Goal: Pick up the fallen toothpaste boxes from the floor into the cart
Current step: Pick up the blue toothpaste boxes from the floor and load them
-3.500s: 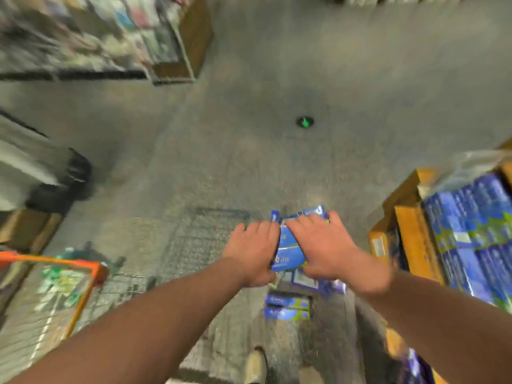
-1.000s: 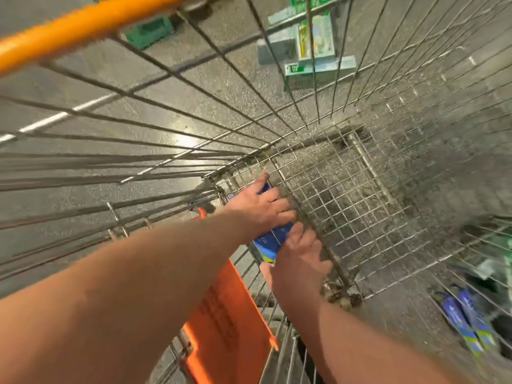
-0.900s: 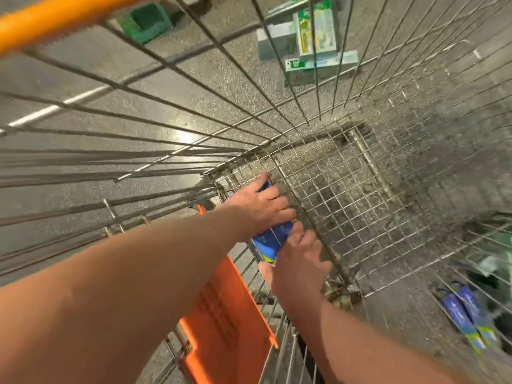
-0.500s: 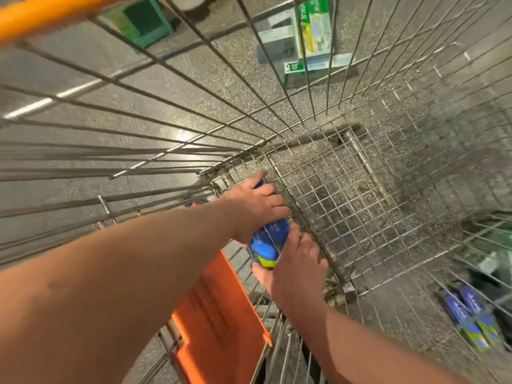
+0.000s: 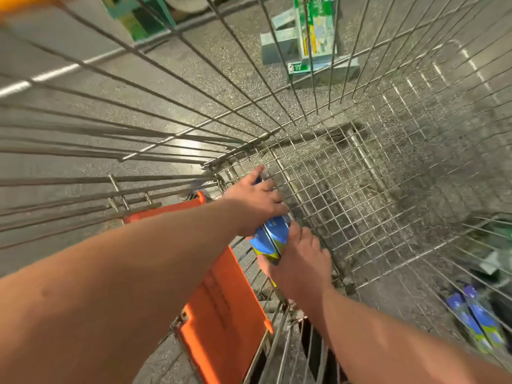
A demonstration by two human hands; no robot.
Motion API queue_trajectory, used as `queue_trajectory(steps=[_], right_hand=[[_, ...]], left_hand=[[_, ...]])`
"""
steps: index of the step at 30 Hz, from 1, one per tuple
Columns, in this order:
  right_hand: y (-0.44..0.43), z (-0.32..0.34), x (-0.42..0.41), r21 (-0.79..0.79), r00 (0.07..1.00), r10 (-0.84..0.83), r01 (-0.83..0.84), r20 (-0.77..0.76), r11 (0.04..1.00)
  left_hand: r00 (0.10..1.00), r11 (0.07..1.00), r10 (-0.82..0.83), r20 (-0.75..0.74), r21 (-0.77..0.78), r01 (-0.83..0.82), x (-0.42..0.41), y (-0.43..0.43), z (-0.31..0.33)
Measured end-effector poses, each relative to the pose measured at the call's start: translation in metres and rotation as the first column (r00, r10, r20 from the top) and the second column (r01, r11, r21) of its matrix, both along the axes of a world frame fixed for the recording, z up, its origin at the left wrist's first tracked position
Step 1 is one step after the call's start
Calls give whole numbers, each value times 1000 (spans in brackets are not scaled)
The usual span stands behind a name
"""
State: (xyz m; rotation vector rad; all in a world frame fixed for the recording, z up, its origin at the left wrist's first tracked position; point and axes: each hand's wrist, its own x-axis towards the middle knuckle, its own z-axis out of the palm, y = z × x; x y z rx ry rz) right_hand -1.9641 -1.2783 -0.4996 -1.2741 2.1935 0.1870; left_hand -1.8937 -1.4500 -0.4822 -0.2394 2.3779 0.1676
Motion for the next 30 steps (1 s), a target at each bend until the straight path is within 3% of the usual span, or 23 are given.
queue_trajectory(steps=[7, 12, 16, 23, 30], right_hand=[[-49, 76, -48, 33, 997, 68, -69, 42, 997], [-63, 192, -75, -36, 987, 153, -152, 43, 988], [-50, 297, -95, -132, 981, 186, -178, 50, 975], [21, 443, -113, -308, 991, 134, -127, 1, 943], [177, 537, -143, -373, 994, -40, 1, -98, 928]], left_hand=[[984, 985, 168, 49, -35, -167, 4, 2, 74], [932, 929, 363, -5, -69, -362, 9, 1, 198], [912, 898, 400, -89, -162, -409, 5, 17, 307], [894, 892, 345, -287, -197, -407, -17, 77, 453], [912, 975, 134, -387, -115, -191, -77, 179, 537]])
